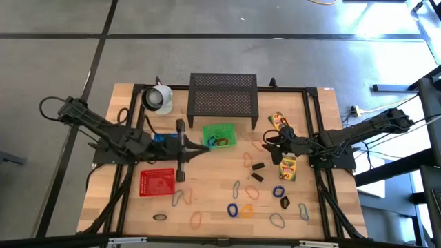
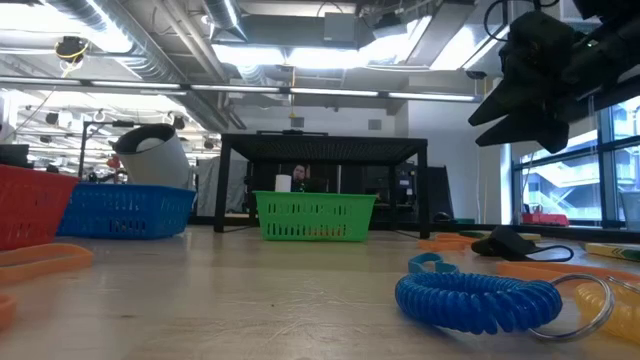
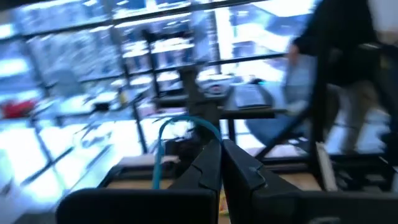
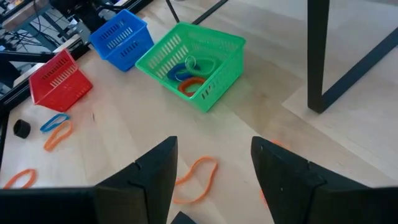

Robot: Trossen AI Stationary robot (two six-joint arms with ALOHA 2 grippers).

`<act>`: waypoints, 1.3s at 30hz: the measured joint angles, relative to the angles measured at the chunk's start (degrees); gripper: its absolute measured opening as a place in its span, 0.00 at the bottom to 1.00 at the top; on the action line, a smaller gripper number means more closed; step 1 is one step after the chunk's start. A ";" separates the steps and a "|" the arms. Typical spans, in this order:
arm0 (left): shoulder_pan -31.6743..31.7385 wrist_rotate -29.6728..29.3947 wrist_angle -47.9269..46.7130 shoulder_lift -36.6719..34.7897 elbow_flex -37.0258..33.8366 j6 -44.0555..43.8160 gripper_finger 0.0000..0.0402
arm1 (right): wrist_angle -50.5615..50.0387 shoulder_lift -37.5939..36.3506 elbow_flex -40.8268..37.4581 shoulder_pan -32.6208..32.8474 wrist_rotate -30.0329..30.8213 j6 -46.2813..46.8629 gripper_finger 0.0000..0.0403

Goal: Pick & Place Office Desk Supplies
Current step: Put the blue rubber band into the blue bin

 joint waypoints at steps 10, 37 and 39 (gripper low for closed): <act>-0.03 -10.78 -50.76 -2.23 0.02 -50.71 0.01 | 0.02 0.00 0.00 0.00 0.31 1.92 0.52; 8.89 11.78 -51.25 -5.69 -33.53 -73.26 0.01 | 0.74 0.00 0.00 -0.02 12.47 3.92 0.52; 10.31 12.66 -48.99 -7.10 -35.34 -71.92 0.01 | 0.81 0.00 0.00 -0.02 12.46 5.58 0.52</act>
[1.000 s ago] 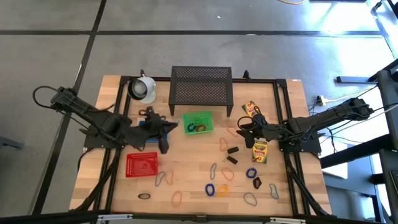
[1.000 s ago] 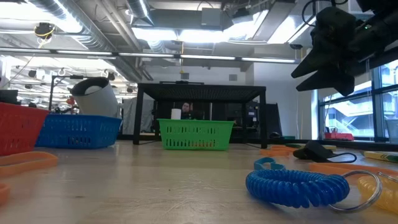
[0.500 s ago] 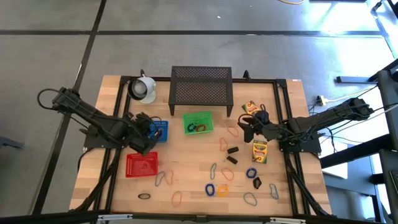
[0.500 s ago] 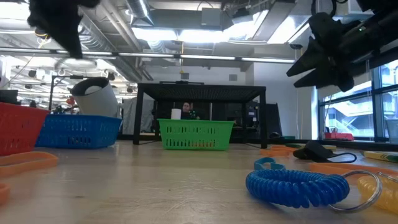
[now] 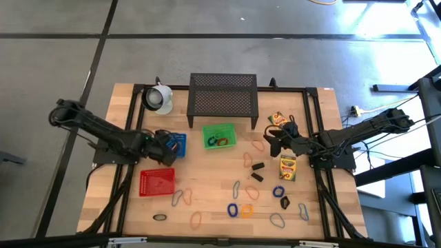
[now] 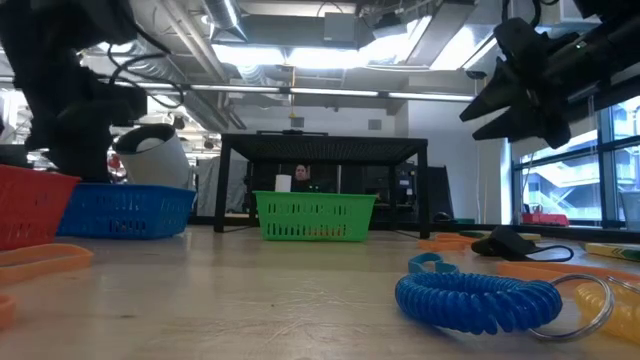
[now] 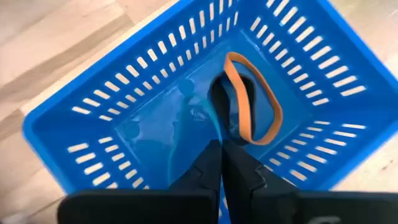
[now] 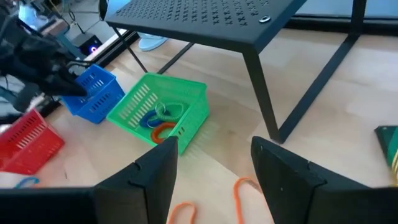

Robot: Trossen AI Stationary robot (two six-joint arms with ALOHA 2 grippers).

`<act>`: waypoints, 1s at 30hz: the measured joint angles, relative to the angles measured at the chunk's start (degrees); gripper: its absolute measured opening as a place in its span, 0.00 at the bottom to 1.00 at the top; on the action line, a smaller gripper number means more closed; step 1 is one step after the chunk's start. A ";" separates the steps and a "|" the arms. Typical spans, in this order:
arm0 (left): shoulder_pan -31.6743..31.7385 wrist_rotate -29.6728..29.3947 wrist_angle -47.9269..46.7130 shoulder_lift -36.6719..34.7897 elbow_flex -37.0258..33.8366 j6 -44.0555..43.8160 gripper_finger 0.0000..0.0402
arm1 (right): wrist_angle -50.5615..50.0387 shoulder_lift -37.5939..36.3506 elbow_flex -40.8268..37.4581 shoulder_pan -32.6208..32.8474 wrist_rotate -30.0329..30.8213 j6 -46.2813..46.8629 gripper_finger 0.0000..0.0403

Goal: Pick & Place Office Desk Supplies
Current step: Put the blue rubber band into the blue bin, then put the black rubber band into the blue bin

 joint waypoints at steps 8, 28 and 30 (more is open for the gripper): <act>2.39 -2.96 -0.10 -3.68 -0.90 0.26 0.05 | 0.03 -0.01 0.00 0.00 -0.66 3.88 0.52; -4.79 8.25 16.07 -12.50 5.05 18.35 0.36 | 0.04 -0.02 0.00 -1.14 1.55 -0.15 0.52; -8.08 12.01 21.86 -11.65 5.09 18.15 0.36 | 0.05 -0.01 0.00 -1.79 1.43 -1.12 0.52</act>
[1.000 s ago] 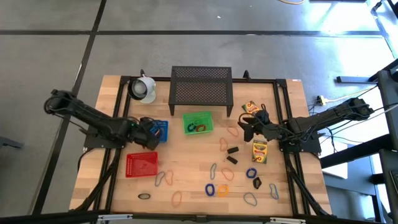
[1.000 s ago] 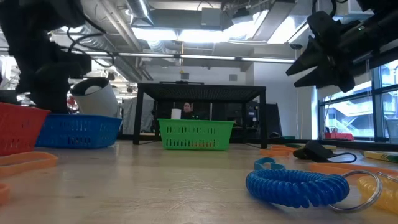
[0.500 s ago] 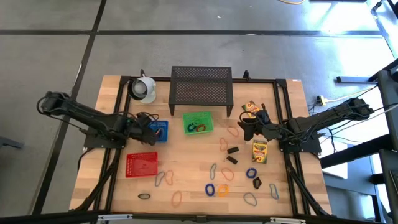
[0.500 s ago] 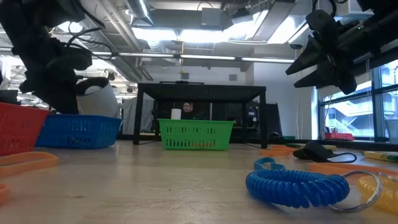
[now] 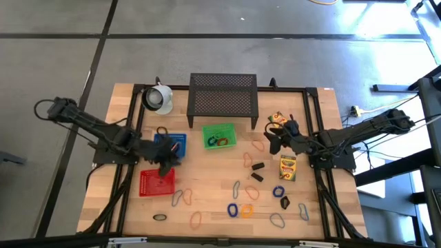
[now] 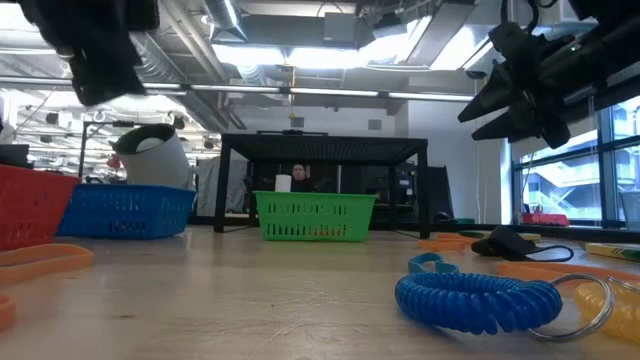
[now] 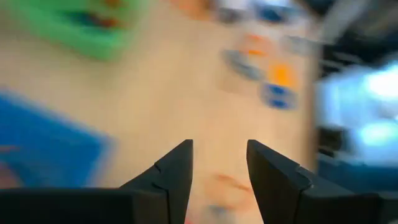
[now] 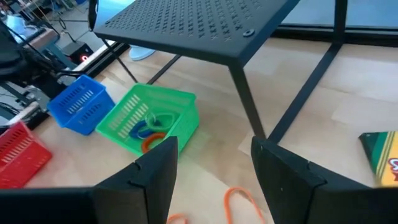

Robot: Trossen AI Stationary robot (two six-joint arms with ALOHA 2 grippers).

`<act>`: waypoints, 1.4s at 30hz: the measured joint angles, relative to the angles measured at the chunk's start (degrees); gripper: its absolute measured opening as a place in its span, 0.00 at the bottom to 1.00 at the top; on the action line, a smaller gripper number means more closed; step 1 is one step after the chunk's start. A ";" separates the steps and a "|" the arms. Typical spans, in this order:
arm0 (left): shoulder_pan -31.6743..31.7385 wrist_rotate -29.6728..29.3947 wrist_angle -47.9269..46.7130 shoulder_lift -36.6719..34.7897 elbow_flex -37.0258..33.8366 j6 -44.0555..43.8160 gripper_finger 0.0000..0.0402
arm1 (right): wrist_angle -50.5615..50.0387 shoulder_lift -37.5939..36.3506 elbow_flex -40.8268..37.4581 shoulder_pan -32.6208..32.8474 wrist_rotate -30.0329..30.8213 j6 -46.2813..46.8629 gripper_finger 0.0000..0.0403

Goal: Pick & Place Office Desk Supplies
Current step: Put the black rubber band into the blue bin

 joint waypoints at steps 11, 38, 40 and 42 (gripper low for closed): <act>-23.56 3.13 11.85 11.96 0.01 -24.64 0.31 | -0.02 -0.01 0.00 -1.83 -3.22 -4.55 0.52; -32.36 6.73 -5.56 48.65 24.32 -7.53 0.20 | -0.03 0.00 0.00 -2.06 -7.64 -10.19 0.52; -31.95 6.57 -11.80 49.63 26.60 -7.48 0.18 | -0.03 0.00 0.00 -2.06 -7.94 -10.10 0.52; -31.72 6.50 -15.44 50.21 27.85 -7.39 0.16 | -0.03 0.01 0.00 -2.06 -7.94 -10.08 0.52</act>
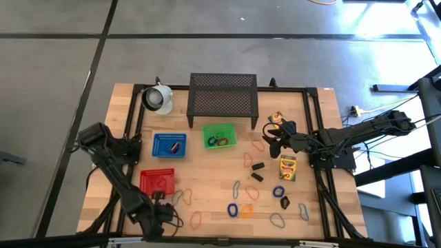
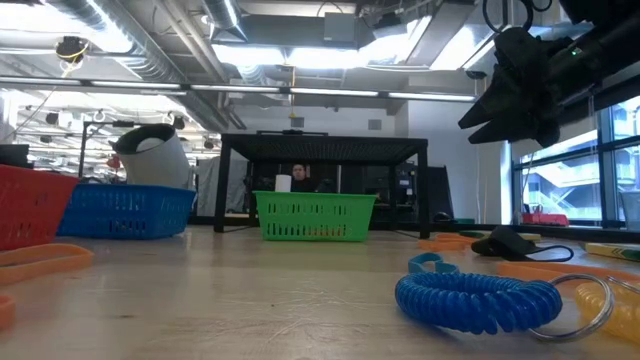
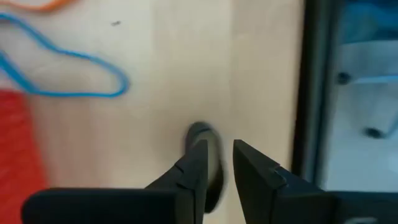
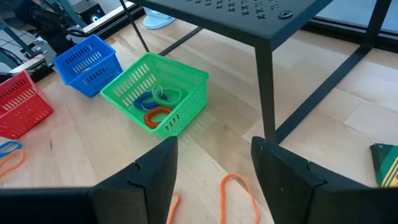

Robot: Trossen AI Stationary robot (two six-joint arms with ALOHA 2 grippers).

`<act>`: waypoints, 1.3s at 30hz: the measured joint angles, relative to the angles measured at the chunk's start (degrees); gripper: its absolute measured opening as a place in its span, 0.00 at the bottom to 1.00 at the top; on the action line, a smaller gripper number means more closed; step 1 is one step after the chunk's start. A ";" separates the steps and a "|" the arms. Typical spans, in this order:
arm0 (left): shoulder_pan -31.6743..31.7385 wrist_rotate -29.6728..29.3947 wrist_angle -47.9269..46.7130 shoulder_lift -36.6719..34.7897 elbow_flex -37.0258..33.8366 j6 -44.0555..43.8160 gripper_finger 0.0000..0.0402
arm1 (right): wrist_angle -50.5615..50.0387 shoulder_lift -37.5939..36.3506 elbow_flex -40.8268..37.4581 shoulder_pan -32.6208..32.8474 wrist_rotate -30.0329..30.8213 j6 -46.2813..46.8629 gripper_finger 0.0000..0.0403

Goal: Pick & Place Office Desk Supplies
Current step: Put the black rubber band into the blue bin

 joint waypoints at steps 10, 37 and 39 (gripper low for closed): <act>-1.09 3.18 3.41 4.01 0.15 -0.18 0.17 | 0.00 0.00 0.00 0.00 -0.09 -0.02 0.52; 1.45 1.15 0.60 7.91 1.03 -5.81 0.02 | -0.01 0.00 0.00 0.00 -0.16 -0.02 0.52; 1.46 0.32 0.46 7.77 1.49 -5.85 0.01 | 0.00 0.00 0.00 -0.02 -0.15 -0.02 0.52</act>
